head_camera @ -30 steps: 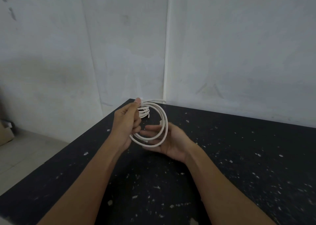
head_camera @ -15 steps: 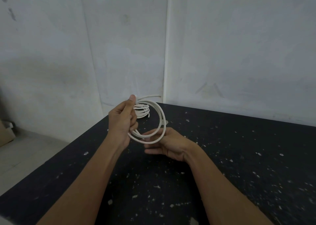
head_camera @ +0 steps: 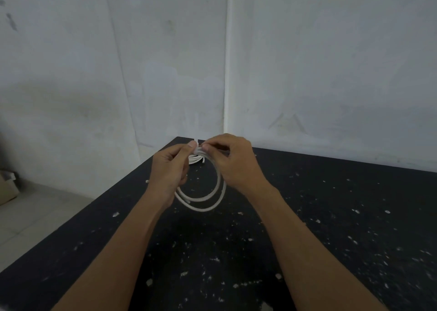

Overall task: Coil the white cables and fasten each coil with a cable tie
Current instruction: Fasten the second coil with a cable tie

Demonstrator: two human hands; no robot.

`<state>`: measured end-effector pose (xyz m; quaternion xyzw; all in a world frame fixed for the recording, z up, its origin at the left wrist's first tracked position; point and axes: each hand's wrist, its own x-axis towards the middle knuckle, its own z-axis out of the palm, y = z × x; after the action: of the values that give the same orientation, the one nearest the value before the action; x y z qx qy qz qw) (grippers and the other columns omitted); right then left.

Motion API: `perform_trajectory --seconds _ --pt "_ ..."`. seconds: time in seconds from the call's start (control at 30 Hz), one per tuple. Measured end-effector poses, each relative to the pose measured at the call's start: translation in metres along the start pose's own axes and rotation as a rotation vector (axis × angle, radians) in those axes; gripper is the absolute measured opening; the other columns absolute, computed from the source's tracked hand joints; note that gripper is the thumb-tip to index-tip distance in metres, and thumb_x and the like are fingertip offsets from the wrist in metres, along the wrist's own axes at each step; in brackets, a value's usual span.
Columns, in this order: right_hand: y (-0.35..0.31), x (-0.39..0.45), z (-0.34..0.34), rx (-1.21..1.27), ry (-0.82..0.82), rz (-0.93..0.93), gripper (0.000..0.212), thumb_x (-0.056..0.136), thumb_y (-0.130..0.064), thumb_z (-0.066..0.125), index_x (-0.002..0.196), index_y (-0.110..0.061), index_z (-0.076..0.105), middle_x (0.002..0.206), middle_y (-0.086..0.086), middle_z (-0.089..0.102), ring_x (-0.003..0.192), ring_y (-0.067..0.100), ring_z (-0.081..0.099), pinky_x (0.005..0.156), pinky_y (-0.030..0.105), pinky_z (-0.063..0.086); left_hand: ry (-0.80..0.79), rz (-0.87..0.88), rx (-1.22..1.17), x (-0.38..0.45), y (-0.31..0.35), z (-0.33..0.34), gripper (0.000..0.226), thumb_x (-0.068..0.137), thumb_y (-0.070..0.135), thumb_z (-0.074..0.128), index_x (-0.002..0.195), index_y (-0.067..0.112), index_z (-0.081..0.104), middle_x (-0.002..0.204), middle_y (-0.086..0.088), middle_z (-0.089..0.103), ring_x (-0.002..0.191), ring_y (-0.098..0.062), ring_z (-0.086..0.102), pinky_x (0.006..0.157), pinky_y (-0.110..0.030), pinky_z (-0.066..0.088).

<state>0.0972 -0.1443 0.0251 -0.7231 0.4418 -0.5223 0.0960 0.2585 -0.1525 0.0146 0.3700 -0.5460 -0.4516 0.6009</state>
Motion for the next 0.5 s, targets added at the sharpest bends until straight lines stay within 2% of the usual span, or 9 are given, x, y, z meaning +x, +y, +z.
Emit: perform_trajectory --seconds 0.1,0.2,0.3,0.4,0.5 --pt "0.003 0.000 -0.004 -0.010 0.060 -0.005 0.010 0.101 -0.015 0.069 0.099 -0.011 0.078 0.087 -0.005 0.075 0.080 0.005 0.069 0.076 0.017 0.055 0.038 -0.045 -0.018 0.002 -0.001 -0.001 0.033 0.099 0.027 0.068 0.066 0.024 0.074 0.049 0.005 0.029 0.043 -0.010 0.021 0.043 -0.022 0.019" --pt "0.009 -0.001 -0.004 0.142 0.119 0.079 0.009 0.100 -0.010 0.070 0.098 -0.007 0.078 0.085 0.001 0.077 0.079 0.013 0.074 0.078 0.037 0.065 0.051 -0.081 -0.057 0.003 -0.002 -0.004 0.038 0.099 0.026 0.067 0.060 0.024 0.070 0.050 0.006 0.028 0.044 -0.011 0.019 0.045 -0.024 0.015" --pt "0.012 -0.009 0.004 0.166 0.169 0.096 0.008 0.100 -0.009 0.070 0.098 -0.008 0.077 0.086 0.003 0.078 0.078 0.019 0.076 0.075 0.048 0.066 0.044 -0.082 -0.045 0.004 -0.006 -0.004 0.030 0.099 0.025 0.067 0.070 0.017 0.068 0.052 0.005 0.028 0.045 -0.011 0.019 0.047 -0.026 0.012" --pt "0.013 -0.014 0.007 0.305 0.272 0.180 0.007 0.101 -0.009 0.069 0.099 -0.009 0.076 0.087 0.008 0.078 0.079 0.020 0.079 0.070 0.050 0.067 0.068 -0.081 -0.041 0.005 -0.008 -0.002 0.028 0.098 0.026 0.068 0.072 0.017 0.069 0.053 0.003 0.029 0.046 -0.012 0.020 0.048 -0.028 0.013" --pt "0.011 -0.014 0.007 0.415 0.289 0.256 0.007 0.102 -0.009 0.068 0.100 -0.009 0.075 0.087 0.011 0.079 0.080 0.020 0.080 0.068 0.049 0.068 0.080 -0.076 -0.056 0.007 -0.008 -0.004 0.029 0.098 0.028 0.069 0.071 0.019 0.071 0.053 0.004 0.029 0.046 -0.012 0.020 0.048 -0.028 0.014"
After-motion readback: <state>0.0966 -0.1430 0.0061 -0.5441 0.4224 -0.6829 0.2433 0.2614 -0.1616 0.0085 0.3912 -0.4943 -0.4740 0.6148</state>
